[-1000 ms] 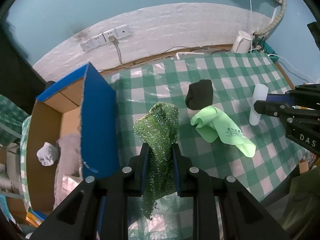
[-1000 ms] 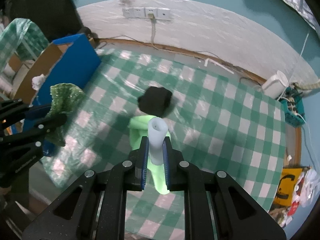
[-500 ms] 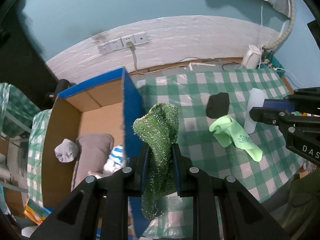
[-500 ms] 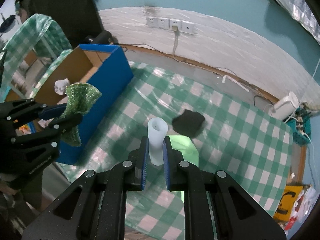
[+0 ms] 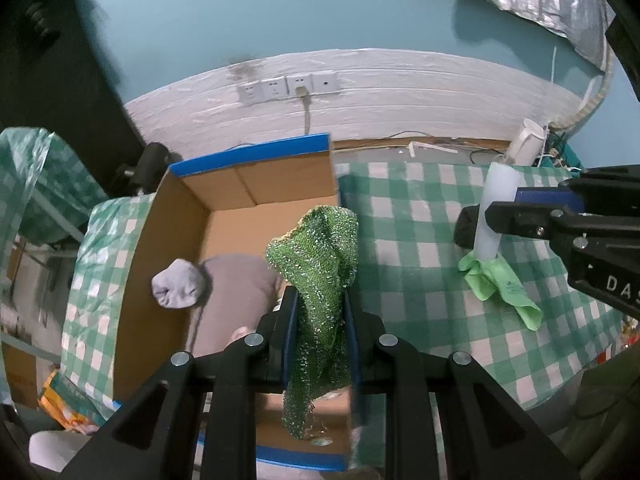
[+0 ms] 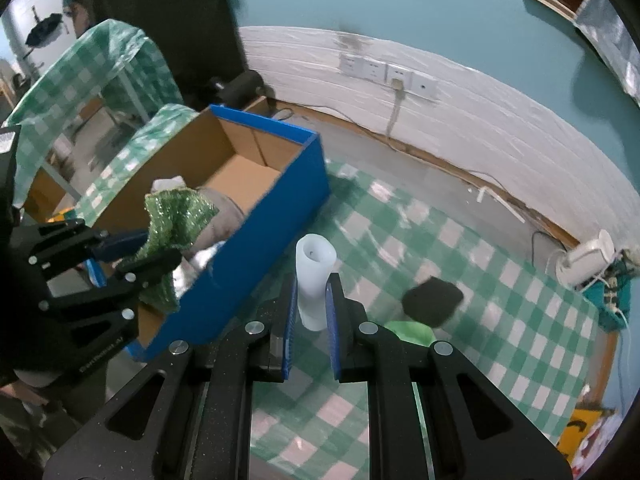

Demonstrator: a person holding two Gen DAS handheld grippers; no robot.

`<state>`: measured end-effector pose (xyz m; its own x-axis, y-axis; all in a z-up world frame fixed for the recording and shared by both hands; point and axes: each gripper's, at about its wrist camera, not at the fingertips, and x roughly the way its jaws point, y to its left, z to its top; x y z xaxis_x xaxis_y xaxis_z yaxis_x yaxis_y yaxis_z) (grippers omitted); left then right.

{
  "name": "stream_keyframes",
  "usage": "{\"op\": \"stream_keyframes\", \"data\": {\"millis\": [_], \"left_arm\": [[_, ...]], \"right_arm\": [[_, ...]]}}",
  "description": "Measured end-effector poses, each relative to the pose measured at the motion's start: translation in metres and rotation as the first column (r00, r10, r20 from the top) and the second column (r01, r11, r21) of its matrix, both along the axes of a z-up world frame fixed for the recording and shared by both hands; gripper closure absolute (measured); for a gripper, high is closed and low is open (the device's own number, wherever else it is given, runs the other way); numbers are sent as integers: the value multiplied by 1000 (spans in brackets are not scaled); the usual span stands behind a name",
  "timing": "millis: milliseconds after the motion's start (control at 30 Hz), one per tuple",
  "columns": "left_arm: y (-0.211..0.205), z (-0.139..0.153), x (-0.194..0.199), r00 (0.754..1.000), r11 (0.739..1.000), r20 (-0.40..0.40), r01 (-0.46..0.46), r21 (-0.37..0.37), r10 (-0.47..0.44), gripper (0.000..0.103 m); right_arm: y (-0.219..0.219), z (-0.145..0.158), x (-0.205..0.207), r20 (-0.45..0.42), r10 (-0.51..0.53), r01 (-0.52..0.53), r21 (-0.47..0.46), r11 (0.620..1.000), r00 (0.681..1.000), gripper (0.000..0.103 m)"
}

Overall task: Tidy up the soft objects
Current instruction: 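Carry the green scrubber and white foam tube into the box and release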

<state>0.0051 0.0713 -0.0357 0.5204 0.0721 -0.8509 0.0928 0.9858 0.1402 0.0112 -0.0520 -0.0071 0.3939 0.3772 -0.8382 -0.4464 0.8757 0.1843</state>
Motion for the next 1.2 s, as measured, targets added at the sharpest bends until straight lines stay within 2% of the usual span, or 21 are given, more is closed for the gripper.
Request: {"op": "stream_keyframes", "data": {"millis": [667,1000,1167,1200], "left_arm": [[86,-17,-7,986,986,-43,-162,-26,161,81],[110,-27,-11,976,978,-67,-209,-21,207,81],[117,-32,-10,970,972,-72,-234,-5,233,67],[118,-33,-10,969,971,-74,-237,0,237,64]], "right_arm": [[100,4,8,-13,160,-160,-5,987,987,90],[134,-9,10,-55,212,-213,-12,977,976,90],[139,-16,11,-74,211,-213,-27,977,975,89],[139,-17,12,-74,206,-208,-28,978,976,85]]}}
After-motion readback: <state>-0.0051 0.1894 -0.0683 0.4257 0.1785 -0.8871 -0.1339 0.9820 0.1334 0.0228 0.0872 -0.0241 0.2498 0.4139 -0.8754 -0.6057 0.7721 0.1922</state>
